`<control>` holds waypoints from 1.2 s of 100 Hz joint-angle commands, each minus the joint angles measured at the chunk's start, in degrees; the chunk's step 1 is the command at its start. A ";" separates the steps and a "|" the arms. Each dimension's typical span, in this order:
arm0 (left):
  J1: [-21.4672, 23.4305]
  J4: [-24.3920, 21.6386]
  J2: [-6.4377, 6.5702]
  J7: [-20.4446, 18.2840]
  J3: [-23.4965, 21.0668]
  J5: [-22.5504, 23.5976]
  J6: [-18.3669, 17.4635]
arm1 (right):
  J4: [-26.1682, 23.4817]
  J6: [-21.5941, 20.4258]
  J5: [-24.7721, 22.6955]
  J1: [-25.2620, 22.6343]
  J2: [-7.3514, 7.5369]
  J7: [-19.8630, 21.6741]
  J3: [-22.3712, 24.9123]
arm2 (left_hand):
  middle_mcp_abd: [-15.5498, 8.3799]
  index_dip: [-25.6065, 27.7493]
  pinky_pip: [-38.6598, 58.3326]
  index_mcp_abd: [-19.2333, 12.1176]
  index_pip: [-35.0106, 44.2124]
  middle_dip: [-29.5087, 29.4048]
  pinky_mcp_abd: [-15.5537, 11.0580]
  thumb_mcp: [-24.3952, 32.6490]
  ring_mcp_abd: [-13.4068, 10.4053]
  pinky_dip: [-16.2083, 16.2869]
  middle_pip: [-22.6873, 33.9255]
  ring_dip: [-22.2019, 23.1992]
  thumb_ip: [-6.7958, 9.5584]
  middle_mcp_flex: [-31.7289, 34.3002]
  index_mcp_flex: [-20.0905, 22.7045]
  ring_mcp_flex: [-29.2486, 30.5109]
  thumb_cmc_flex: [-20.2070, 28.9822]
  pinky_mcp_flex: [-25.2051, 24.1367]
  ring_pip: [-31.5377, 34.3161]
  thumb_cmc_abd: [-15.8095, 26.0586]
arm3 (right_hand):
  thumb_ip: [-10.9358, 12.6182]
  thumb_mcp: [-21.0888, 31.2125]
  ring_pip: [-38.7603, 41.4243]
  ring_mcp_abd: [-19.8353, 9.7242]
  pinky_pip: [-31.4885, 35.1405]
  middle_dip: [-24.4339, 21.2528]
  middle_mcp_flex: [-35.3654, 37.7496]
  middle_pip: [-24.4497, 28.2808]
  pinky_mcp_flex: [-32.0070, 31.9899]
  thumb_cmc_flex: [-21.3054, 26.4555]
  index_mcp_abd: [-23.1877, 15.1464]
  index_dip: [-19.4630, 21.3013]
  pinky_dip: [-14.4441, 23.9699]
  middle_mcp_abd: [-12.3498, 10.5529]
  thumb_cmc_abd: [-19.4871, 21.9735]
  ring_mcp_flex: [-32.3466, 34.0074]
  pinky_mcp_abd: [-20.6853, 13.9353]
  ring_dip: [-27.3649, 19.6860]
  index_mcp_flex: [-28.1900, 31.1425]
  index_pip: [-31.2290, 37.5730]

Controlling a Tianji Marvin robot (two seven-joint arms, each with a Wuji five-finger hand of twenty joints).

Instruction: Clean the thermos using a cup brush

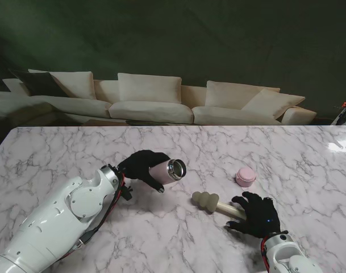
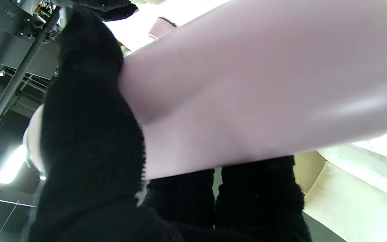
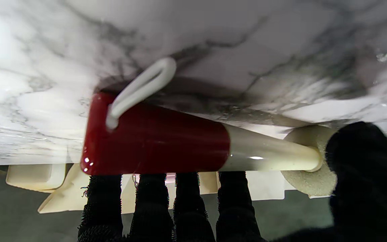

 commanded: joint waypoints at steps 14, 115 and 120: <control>-0.22 -0.01 -0.24 -0.39 0.29 -0.09 0.01 | 1.61 2.89 0.73 1.74 -0.21 -0.07 -2.60 | -4.10 2.22 4.18 -7.36 7.24 0.37 -7.46 26.10 -4.08 1.64 3.59 2.84 0.36 0.32 4.00 3.52 13.62 1.24 8.90 29.01 | 1.26 0.18 2.27 0.47 1.64 0.95 -0.77 2.36 -0.20 4.42 1.28 3.03 -0.17 1.03 2.19 0.70 0.91 1.31 2.63 3.65; -0.66 0.90 -0.45 0.08 0.67 -0.61 -0.74 | 3.09 1.04 -0.19 3.67 -0.45 -5.86 -4.22 | -3.89 2.33 4.26 -7.19 7.00 0.20 -7.43 26.09 -4.00 1.75 3.74 2.83 0.33 0.09 3.92 3.47 13.62 1.14 8.97 29.23 | -5.17 0.63 20.20 0.67 14.48 16.35 44.10 31.12 20.27 29.95 -10.72 3.81 -3.05 -4.31 8.50 36.80 11.12 10.78 19.38 32.25; -0.68 0.94 -0.46 0.09 0.71 -0.66 -0.75 | 2.55 0.57 -0.53 3.34 -0.37 -5.54 -3.75 | -3.88 2.32 4.25 -7.13 6.99 0.21 -7.44 26.11 -4.00 1.75 3.77 2.82 0.33 0.15 3.94 3.46 13.61 1.12 8.97 29.24 | -5.11 0.42 25.38 -0.07 17.39 18.58 44.51 32.55 24.76 29.87 -11.07 3.66 -1.71 -5.13 8.35 40.77 11.27 14.11 19.52 32.13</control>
